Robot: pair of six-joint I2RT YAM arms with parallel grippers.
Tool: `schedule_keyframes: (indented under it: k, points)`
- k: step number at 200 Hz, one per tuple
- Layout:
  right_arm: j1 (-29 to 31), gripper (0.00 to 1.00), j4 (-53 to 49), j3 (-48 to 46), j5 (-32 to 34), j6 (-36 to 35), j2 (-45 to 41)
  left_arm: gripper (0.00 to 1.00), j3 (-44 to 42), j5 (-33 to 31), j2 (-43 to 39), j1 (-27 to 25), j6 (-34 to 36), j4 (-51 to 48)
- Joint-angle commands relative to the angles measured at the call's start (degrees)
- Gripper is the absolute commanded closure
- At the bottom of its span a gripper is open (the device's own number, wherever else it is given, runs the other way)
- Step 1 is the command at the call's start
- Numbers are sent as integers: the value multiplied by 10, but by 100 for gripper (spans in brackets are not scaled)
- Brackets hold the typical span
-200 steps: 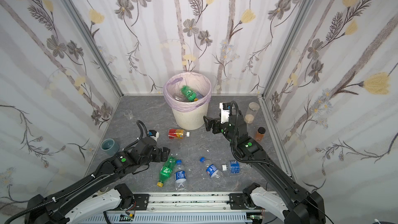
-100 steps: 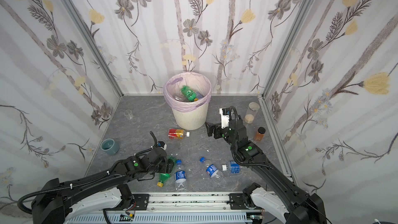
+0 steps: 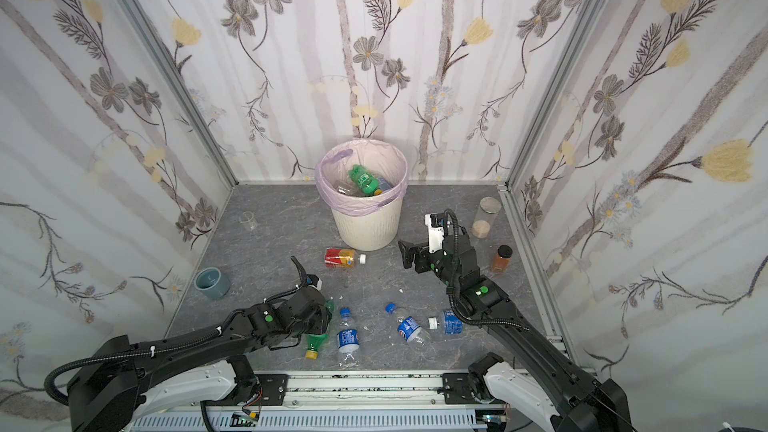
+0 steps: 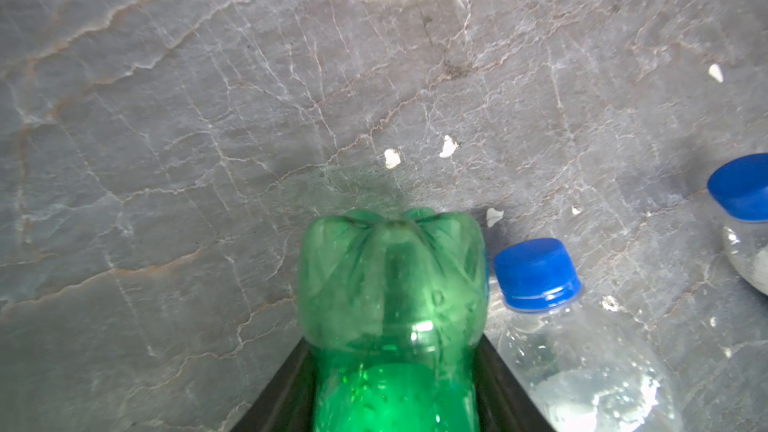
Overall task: Throw the plastic bottles in the bin
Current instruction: 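Reach the left gripper to the other green soda bottle while the right withdraws, then grasp the green soda bottle with the left gripper and lift it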
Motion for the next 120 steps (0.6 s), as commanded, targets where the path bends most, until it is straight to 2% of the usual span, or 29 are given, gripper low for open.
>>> schedule_keyframes:
  k: [1, 30, 72, 97, 120]
  points:
    - [0, 0, 5, -7, 13, -1, -11, 51, 8, -34, -37, 0, -10, 18]
    - [-1, 1, -2, -20, 21, -2, -25, 52, 38, -84, -133, 0, 8, 17]
    - [-1, 1, -4, -50, 38, 1, -34, 52, 141, -198, -246, 0, 95, 24]
    - [-1, 1, -7, -64, 39, 10, -42, 53, 206, -236, -262, 1, 156, 40]
    - [0, 1, -11, -68, 38, 12, -43, 53, 250, -244, -242, 1, 215, 77]
